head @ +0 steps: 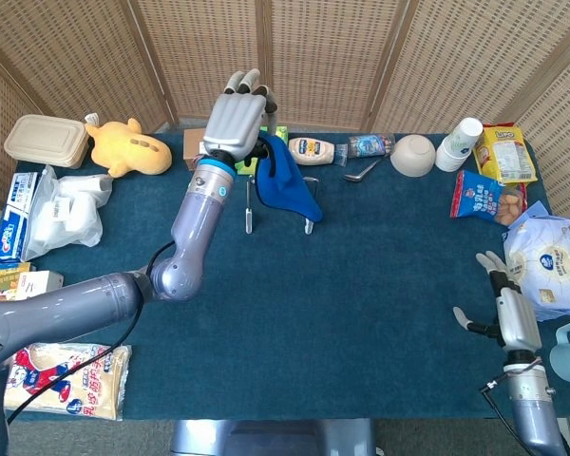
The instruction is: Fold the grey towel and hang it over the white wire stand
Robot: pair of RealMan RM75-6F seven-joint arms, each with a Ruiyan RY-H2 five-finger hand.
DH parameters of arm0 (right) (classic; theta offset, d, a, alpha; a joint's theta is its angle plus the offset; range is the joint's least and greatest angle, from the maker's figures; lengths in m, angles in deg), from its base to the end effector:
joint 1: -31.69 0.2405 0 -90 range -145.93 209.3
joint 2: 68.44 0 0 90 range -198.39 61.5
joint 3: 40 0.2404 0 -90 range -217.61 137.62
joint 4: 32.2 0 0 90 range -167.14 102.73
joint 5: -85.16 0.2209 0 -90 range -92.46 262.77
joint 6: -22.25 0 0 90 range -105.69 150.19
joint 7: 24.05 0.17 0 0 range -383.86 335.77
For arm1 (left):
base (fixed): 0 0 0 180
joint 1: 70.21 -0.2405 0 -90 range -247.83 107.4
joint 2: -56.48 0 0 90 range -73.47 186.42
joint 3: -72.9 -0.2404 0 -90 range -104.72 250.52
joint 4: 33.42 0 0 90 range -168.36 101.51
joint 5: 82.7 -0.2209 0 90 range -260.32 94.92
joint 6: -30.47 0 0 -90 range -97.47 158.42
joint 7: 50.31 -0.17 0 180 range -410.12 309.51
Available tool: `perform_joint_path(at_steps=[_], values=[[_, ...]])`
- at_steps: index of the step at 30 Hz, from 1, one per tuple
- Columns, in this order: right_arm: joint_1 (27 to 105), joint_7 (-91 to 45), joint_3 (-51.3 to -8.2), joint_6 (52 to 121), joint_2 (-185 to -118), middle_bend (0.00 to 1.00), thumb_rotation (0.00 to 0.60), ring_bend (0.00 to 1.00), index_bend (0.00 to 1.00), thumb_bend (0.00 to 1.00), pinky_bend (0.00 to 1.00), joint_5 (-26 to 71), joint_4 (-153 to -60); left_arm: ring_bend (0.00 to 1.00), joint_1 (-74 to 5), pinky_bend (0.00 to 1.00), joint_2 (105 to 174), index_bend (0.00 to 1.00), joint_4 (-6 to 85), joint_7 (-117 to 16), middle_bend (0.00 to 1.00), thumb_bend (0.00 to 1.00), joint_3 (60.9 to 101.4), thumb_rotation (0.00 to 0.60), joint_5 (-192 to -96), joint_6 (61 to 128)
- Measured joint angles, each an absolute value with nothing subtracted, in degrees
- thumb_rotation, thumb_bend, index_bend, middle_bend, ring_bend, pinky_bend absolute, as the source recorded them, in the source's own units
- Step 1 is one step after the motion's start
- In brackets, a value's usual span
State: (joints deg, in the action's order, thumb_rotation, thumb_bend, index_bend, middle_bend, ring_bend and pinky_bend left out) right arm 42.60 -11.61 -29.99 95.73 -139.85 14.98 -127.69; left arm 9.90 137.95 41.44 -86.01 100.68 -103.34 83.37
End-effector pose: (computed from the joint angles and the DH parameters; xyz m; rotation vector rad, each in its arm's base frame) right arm -0.2893 -0.2579 0.0966 1.1029 -1.3537 1.1213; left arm 0.0881 0.4983 0.0847 -1.5735 -0.8405 -1.1391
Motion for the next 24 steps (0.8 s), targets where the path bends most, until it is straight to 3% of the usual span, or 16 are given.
perform_joint_path(at_steps=[16,24], values=[[42.7,-10.6,-29.8,95.0,-140.0,0.03,0.600,0.00,0.02,0.26,0.00,14.3,-126.8,0.07,5.1,0.00,131.0,0.76,53.0,-84.1,0.29,0.53,99.6,0.600,-102.2,85.8],[42.4,-10.9,-29.9,95.1,-140.2,0.03,0.600,0.00,0.02,0.26,0.00,14.4,-126.9,0.07,5.4,0.00,131.9,0.76,50.1,-83.8,0.29,0.53,98.6,0.600,-102.0,85.7]])
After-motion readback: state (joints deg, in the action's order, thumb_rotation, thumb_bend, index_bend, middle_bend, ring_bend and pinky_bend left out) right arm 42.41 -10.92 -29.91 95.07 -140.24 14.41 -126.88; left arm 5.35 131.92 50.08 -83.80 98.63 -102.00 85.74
